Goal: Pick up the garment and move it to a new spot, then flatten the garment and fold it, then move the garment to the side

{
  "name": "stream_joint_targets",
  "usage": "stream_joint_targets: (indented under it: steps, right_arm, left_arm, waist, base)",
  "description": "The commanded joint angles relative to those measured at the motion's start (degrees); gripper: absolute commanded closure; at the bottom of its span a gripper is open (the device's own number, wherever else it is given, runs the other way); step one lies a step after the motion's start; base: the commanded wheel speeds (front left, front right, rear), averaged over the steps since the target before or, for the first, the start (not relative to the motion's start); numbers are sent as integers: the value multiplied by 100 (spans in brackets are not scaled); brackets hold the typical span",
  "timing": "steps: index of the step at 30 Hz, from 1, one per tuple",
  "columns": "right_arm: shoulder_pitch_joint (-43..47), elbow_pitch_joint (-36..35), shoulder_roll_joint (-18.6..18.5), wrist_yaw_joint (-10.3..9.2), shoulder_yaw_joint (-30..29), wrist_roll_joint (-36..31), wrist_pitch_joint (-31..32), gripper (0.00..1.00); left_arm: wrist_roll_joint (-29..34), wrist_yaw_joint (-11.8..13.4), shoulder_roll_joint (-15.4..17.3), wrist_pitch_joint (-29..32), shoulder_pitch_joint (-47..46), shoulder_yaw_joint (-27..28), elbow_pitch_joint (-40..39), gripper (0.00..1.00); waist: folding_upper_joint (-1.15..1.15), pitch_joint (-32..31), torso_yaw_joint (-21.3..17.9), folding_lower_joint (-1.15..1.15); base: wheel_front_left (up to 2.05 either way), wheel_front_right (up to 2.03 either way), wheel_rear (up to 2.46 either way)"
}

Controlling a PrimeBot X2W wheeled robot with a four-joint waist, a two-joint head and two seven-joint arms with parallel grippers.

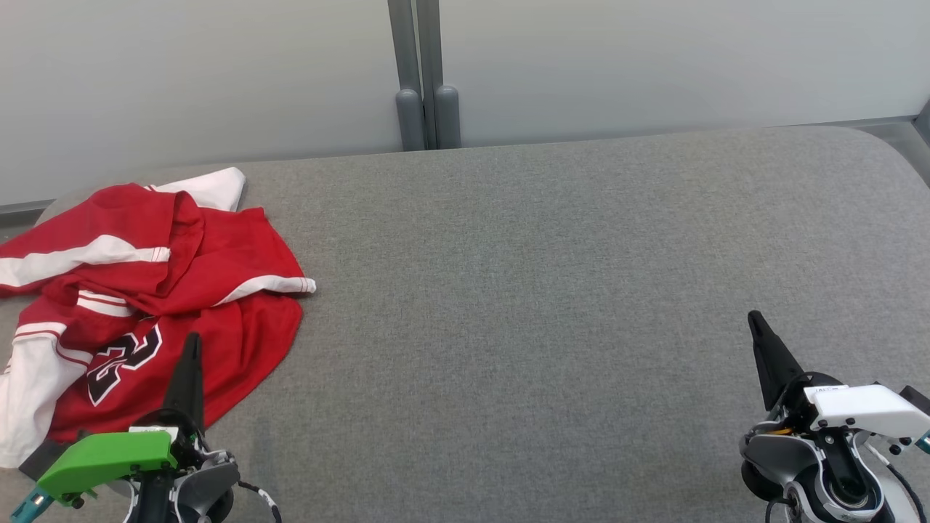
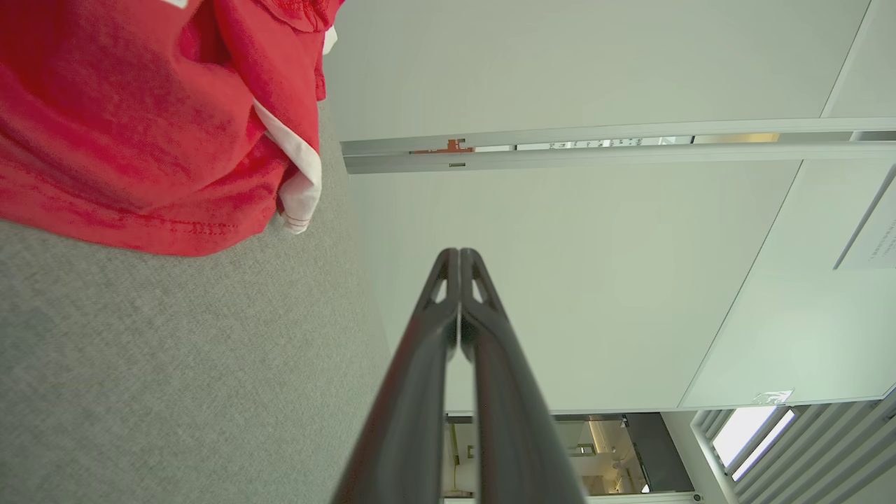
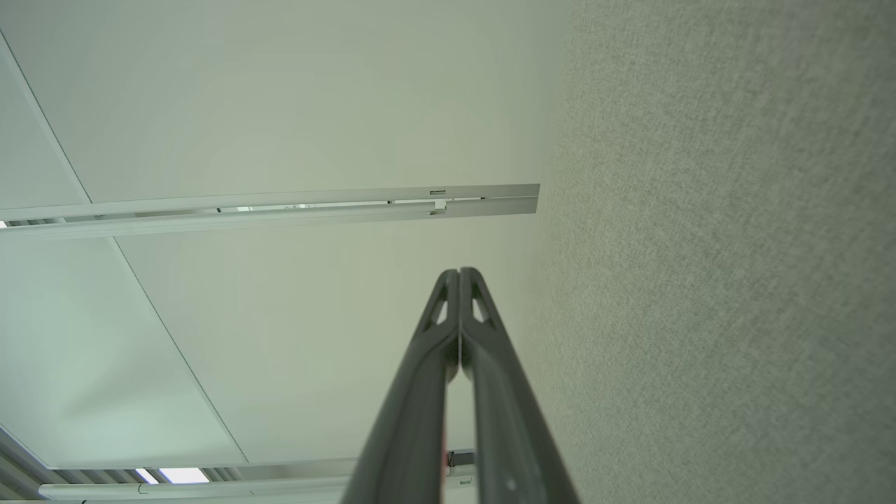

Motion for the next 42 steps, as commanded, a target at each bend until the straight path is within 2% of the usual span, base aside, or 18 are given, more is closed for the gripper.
stream_joint_targets:
  steps: [1, 42]
  right_arm:
    - [-29, -25, -25, 1, -4, 43, 12, 100]
    - [-29, -25, -25, 1, -4, 43, 12, 100]
  left_arm:
    - [17, -32, 28, 12, -74, 4, 2, 100]
    - [18, -32, 28, 12, -75, 4, 2, 100]
  waist:
    - [0, 0, 0, 0]
    - [0, 0, 0, 0]
  base:
    - [0, 0, 0]
    - [0, 0, 0]
